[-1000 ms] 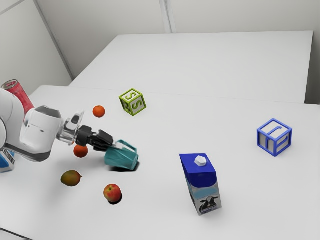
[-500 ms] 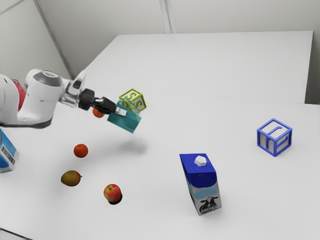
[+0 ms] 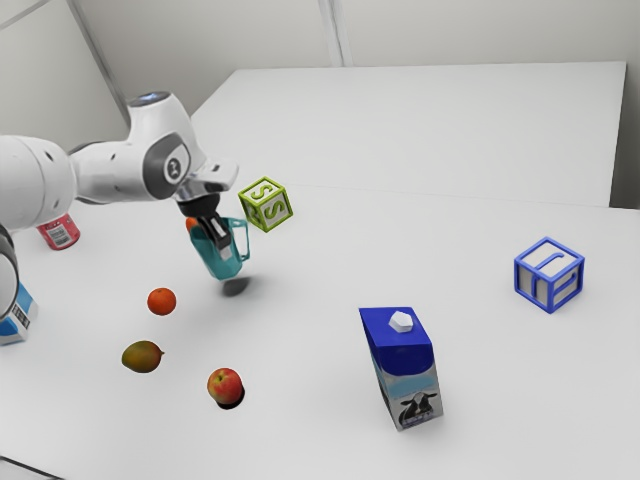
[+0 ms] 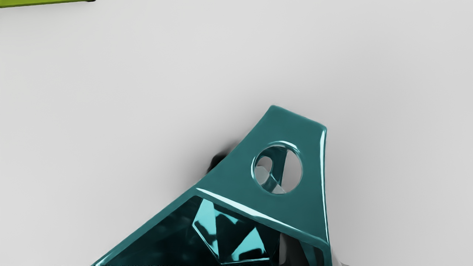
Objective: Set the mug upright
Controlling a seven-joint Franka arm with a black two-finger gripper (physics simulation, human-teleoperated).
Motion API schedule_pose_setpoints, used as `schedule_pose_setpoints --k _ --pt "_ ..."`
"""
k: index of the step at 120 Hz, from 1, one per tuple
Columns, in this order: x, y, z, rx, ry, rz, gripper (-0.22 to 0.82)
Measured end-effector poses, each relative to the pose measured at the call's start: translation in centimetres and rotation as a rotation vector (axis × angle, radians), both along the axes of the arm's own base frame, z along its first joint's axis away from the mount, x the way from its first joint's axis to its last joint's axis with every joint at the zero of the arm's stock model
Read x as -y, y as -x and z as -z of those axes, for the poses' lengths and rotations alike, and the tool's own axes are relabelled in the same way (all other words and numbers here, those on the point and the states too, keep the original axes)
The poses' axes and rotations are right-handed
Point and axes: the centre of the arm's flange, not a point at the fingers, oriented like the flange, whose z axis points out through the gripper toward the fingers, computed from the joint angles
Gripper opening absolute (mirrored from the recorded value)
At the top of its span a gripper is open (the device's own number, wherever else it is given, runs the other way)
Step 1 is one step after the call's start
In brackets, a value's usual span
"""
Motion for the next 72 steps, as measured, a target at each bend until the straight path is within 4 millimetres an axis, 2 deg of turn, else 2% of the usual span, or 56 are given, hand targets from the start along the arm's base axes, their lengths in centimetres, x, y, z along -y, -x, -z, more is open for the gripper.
schedule_pose_setpoints --k 49,72 --pt "0.6 0.8 4.4 -0.019 0.063 -0.290 -0.18" --pt "0.5 0.7 4.8 -0.017 0.074 -0.365 0.23"
